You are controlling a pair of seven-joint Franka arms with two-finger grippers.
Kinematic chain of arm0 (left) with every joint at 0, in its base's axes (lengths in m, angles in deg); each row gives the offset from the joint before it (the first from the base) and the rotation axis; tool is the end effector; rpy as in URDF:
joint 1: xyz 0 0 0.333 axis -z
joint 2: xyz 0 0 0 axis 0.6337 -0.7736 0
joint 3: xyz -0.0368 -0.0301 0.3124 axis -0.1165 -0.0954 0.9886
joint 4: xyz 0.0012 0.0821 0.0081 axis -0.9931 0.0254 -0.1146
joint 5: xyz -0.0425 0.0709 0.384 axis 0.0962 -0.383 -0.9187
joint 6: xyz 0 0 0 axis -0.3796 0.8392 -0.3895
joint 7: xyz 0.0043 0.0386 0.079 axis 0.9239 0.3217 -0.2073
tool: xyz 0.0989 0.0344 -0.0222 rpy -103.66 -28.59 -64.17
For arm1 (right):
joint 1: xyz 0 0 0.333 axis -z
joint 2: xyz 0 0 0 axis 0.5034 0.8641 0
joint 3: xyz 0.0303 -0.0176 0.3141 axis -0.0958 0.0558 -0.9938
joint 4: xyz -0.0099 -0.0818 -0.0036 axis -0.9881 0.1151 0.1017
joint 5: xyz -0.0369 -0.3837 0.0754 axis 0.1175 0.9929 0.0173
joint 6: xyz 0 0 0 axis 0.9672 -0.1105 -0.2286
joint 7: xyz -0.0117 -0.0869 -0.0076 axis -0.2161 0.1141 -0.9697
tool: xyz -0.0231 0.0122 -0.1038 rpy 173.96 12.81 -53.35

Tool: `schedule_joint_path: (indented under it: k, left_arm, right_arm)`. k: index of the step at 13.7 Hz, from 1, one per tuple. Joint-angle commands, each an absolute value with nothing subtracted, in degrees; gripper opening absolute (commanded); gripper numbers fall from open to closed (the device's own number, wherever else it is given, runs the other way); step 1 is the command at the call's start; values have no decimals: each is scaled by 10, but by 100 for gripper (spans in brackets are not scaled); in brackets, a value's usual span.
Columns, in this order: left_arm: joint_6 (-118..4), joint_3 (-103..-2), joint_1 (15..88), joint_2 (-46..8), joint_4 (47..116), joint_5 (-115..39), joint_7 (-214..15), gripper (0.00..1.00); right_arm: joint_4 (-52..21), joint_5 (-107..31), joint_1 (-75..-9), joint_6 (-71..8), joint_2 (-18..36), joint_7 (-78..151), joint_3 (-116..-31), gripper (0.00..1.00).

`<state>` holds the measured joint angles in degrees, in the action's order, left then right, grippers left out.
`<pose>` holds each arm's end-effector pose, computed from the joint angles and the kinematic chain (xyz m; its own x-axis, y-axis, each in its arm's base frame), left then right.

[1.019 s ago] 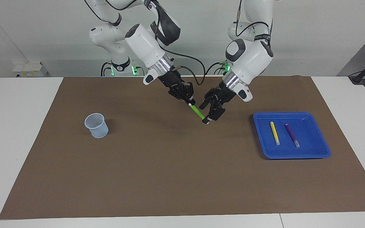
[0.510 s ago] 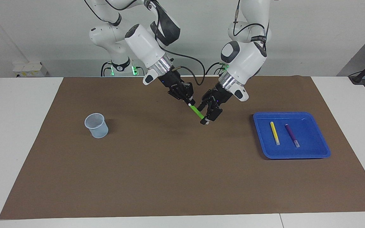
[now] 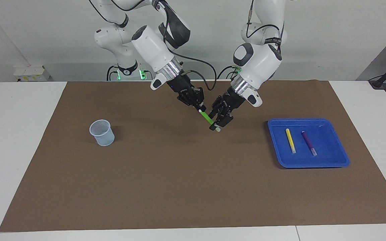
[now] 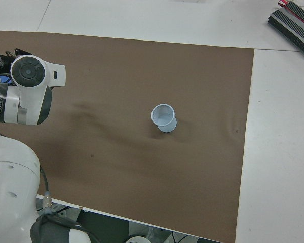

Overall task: Right arm passes pens to left for tray arrangement
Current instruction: 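Close the left gripper on the green pen held by the right gripper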

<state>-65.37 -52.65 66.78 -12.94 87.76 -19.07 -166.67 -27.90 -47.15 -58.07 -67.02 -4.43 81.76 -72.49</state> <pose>0.5254 -0.2982 0.4608 0.1834 0.7970 -0.5755 0.9502 0.0062 0.3114 0.5098 0.3176 0.4928 0.8373 -0.5455 -0.0368 -0.4192 -0.5973 -0.6838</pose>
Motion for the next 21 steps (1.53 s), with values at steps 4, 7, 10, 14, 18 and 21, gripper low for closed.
schedule_joint_path:
  k: [4, 7, 10, 14, 18, 21]
  left_arm:
    - [-641, -519, 676, -107, 899, -178, -1668, 12]
    - [-623, -519, 676, -106, 895, -179, -1668, 0]
    - [-599, -518, 673, -103, 892, -179, -1666, 0]
    - [-598, -517, 672, -103, 891, -180, -1665, 0]
    - [-560, -512, 661, -103, 881, -183, -1609, 0]
    - [-459, -511, 614, -92, 881, -187, -1438, 0]
  right_arm:
    - [-277, -487, -575, -673, -44, 808, -727, 0]
    - [-277, -487, -575, -671, -45, 809, -728, 0]
    - [-276, -487, -575, -669, -45, 813, -728, 0]
    - [-270, -487, -572, -657, -50, 817, -726, 100]
    - [-257, -441, -535, -547, -71, 794, -720, 100]
    - [-210, -339, -476, -387, -77, 785, -720, 100]
